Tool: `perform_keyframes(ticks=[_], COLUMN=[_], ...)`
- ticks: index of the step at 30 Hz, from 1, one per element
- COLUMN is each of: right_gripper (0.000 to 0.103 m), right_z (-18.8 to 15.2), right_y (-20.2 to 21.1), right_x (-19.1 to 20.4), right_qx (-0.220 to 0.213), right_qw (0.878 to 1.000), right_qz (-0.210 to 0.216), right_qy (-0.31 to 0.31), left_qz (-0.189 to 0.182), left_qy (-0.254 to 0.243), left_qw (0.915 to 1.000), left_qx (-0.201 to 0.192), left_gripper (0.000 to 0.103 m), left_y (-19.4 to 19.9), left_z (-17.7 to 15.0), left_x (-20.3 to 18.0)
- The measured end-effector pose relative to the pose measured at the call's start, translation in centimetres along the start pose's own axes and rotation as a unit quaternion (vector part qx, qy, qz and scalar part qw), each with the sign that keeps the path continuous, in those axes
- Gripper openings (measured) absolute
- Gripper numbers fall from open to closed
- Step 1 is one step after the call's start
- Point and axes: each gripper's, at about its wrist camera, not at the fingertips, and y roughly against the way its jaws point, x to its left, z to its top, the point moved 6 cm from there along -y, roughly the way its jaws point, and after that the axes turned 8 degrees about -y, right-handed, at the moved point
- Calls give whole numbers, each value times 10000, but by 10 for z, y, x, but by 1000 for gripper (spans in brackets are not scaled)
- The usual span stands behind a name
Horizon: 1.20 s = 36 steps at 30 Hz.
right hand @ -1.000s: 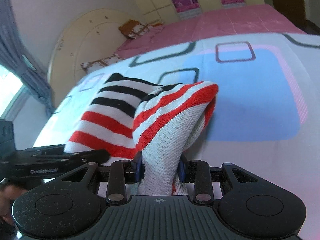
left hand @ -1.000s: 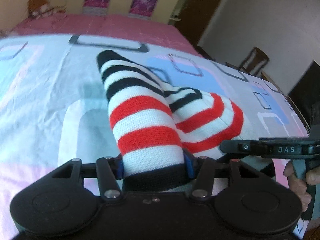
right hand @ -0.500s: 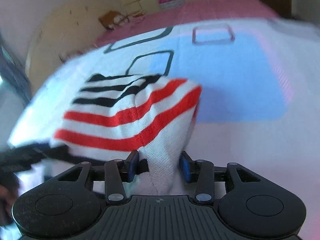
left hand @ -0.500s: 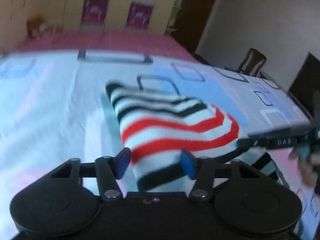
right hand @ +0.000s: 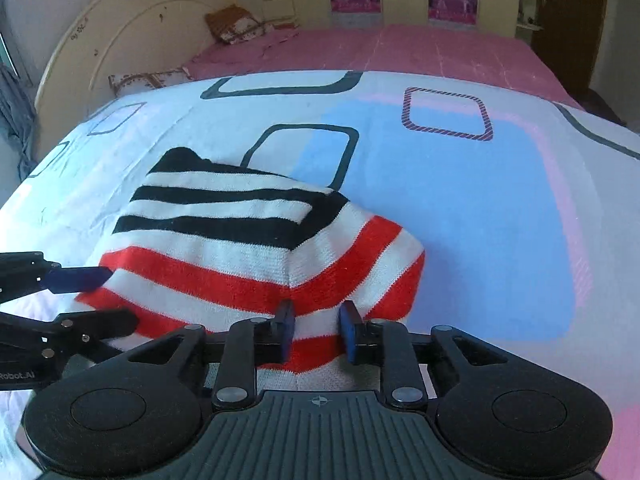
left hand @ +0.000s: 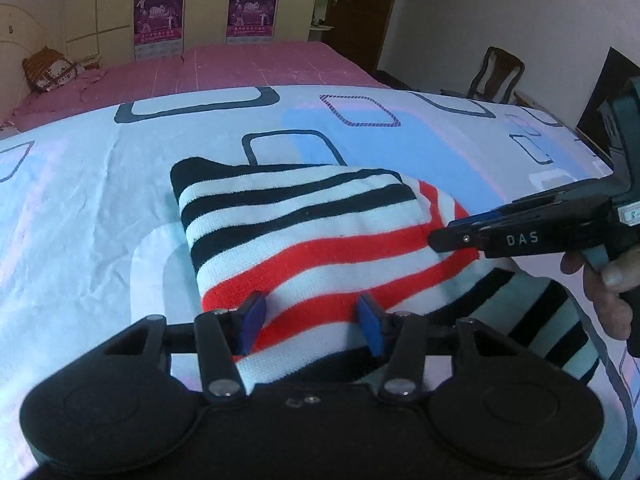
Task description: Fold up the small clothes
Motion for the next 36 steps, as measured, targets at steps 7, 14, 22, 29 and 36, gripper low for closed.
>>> perform_keyframes(ticks=[7, 14, 22, 29, 36], right_gripper=[23, 22, 17, 18, 18], right_z=[-24, -64, -70, -70, -100], right_y=[71, 74, 57, 82, 106], right_x=[26, 24, 5, 13, 19], right_qx=[-224, -4, -91, -331, -169], right_qw=[9974, 9957, 9964, 9972, 9963], right_qz=[427, 195, 82, 215, 422], right_qy=[532, 906, 840, 629, 729], left_qz=[-374, 59, 474, 654, 768], left_qy=[176, 7, -43, 133, 311], left_qw=[9981, 9998, 9987, 9976, 9965], left_qx=[-454, -173, -192, -194, -103], left_gripper=[23, 21, 21, 19, 20], left_y=[51, 55, 42, 57, 84], left_z=[-14, -39, -45, -45, -68], left_x=[-13, -40, -48, -54, -68])
